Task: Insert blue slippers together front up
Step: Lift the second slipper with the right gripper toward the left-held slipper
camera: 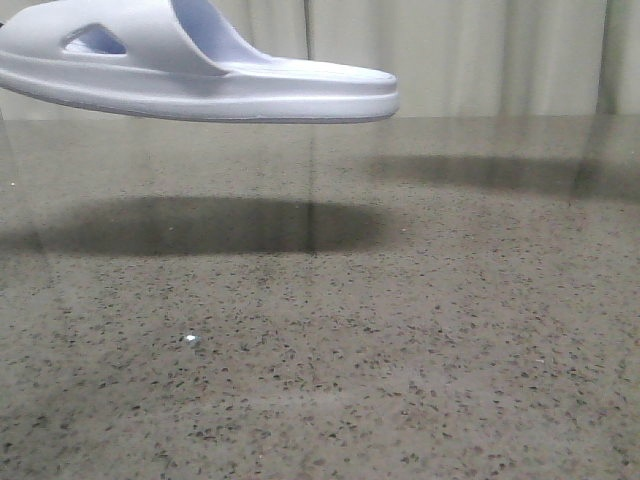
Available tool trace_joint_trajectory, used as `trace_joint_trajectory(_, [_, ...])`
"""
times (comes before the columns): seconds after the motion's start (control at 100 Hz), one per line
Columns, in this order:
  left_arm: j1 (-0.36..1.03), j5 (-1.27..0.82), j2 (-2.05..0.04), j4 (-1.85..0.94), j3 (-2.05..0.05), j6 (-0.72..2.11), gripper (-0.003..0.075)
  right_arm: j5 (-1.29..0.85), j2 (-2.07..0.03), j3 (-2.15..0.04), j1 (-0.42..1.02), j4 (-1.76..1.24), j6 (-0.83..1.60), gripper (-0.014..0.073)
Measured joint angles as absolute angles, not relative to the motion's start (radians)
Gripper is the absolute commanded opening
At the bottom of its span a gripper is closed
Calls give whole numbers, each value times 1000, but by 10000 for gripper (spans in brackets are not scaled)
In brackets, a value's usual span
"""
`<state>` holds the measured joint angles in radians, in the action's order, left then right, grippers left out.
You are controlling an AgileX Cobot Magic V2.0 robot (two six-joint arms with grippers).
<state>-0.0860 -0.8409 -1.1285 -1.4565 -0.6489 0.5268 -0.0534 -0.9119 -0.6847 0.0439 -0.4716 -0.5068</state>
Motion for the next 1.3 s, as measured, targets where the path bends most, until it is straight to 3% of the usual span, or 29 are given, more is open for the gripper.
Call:
trace_joint_trajectory(0.29, [-86,-843,-1128,-1456,-649,527,16,-211,-828,-685,82,-464,-474,-107])
trace_joint_trajectory(0.73, [-86,-888,-1128,-1477,-649,527,16,-244,-798,-685,257,-460,-431,-107])
trace_joint_trajectory(1.3, [-86,-949,-1127,-1519,-649,527,16,-259,-798,-685,271,-460,-406,-107])
